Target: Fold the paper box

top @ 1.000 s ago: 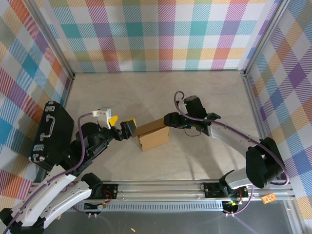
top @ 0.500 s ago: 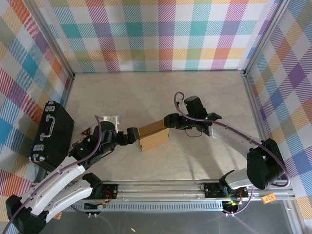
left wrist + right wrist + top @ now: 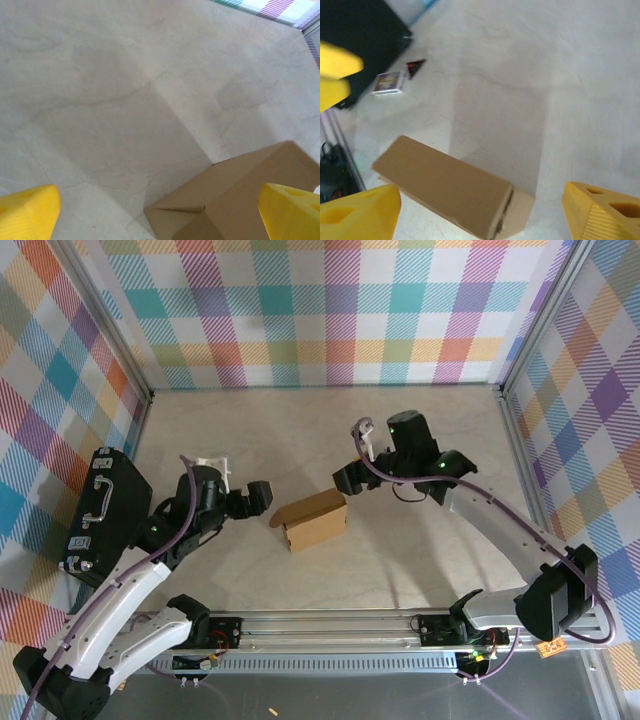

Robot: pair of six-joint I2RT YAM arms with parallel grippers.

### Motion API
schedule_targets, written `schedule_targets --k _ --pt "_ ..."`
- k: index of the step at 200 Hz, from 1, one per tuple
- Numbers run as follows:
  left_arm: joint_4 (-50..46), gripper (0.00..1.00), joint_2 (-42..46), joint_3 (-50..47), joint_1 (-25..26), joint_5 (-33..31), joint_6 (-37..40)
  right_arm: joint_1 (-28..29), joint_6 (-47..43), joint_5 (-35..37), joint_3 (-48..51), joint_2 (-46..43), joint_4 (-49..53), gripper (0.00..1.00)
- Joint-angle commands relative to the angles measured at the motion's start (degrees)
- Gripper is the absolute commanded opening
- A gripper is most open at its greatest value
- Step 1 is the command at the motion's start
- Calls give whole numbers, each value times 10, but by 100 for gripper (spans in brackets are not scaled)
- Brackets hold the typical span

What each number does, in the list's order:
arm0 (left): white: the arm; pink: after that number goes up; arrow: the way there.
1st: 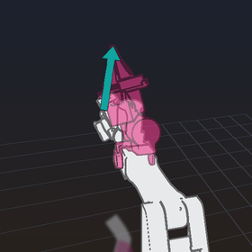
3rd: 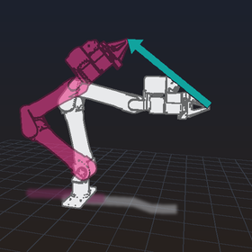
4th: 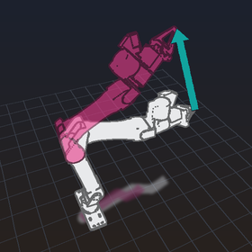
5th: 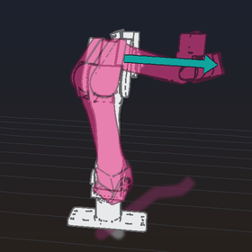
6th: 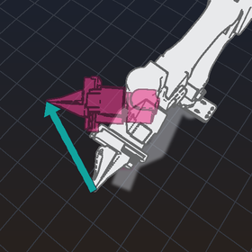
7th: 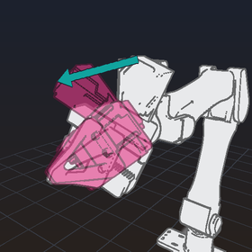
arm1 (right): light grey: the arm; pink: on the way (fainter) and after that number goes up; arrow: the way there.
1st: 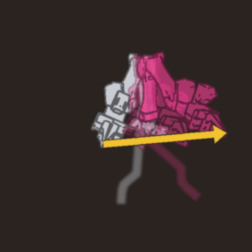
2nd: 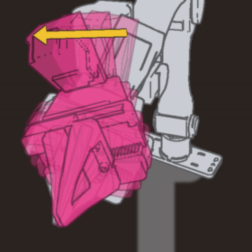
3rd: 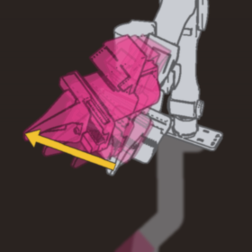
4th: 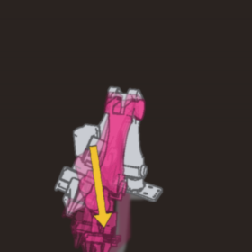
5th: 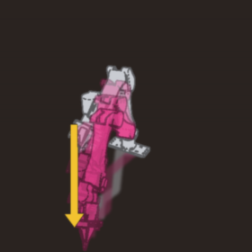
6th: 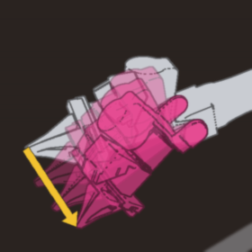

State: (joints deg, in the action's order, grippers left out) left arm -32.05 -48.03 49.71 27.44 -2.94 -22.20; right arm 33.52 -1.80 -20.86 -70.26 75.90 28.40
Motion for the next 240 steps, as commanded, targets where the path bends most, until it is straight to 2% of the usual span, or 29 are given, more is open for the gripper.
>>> schedule_targets --k 1,18,25,34,58,78,96,131,158,185,198,219,240 --pt "-69 100 -12 54 -15 53 52 13 -297 -110 -34 -14 111 87" --pt "-81 100 -15 61 -15 69 47 16 -492 -119 -10 -22 145 96" --pt "-78 100 -13 56 -17 80 41 16 -546 -113 4 -25 137 100" --pt "-70 100 -11 46 -16 101 39 16 -589 -100 13 -18 122 99" --pt "-68 100 0 24 -16 92 32 17 -644 -130 -43 40 157 99" --pt "-59 100 9 15 -17 85 22 22 -670 -142 -49 76 125 99" --pt "-57 100 13 16 -19 71 18 43 -710 -139 -84 127 173 100" --pt "-71 100 25 15 -24 41 19 61 -717 -135 -95 175 158 99" --pt "-68 100 40 4 -26 38 14 73 -727 -108 -127 217 189 90" --pt "-67 100 46 -5 -26 42 7 74 -696 -109 -119 222 159 79" --pt "-67 100 49 -9 -27 44 2 74 -684 -104 -121 221 157 71" --pt "-58 100 64 -23 -26 44 -8 74 -684 -101 -134 224 175 53" --pt "-49 100 81 -37 -27 35 -17 74 -677 -103 -117 207 169 50"
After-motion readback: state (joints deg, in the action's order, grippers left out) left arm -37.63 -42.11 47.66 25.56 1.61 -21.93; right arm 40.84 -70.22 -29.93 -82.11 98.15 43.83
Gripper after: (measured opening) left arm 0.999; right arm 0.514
